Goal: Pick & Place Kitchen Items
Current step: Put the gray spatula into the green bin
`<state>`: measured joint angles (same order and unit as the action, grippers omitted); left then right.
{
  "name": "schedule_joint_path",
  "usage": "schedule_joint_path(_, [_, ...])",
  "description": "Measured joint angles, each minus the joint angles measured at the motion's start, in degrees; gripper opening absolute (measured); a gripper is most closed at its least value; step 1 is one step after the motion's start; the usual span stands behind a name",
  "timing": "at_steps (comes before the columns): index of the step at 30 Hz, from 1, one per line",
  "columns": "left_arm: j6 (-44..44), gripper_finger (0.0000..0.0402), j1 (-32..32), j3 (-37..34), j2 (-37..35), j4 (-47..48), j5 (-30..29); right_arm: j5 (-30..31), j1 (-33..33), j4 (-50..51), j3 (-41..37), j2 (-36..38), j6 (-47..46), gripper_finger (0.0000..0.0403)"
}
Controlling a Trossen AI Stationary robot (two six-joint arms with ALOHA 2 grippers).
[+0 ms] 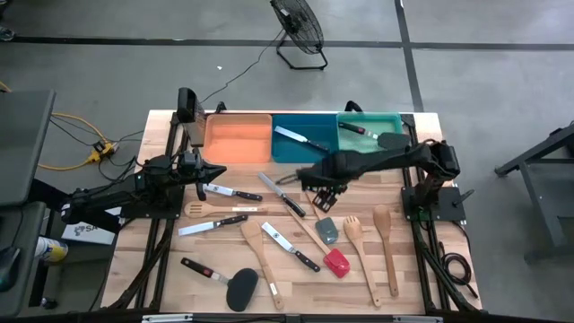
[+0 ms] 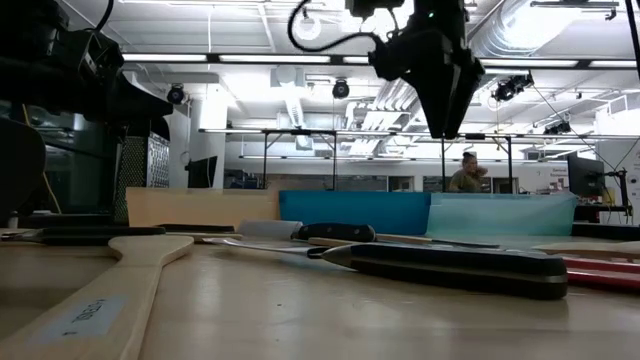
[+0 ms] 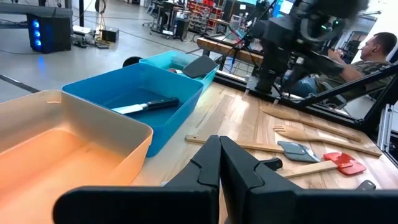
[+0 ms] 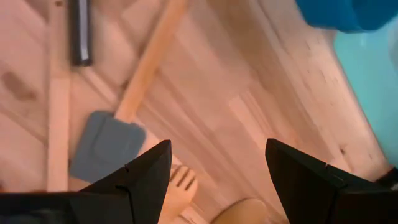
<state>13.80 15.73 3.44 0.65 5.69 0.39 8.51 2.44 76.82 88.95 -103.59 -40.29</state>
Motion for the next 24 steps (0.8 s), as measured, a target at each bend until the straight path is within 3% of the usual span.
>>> schedule_joint_path(9, [0.00,0.0000,0.00,-0.02,0.02,0.00,0.02,2.30,8.89,-1.13,-2.52,0.00,-8.89,0.0252])
schedule_joint_path(24, [0.00,0.0000,0.02,-0.02,0.02,0.00,0.00,1.02,17.86,-1.93,-11.52,4.16,-30.09,0.0252])
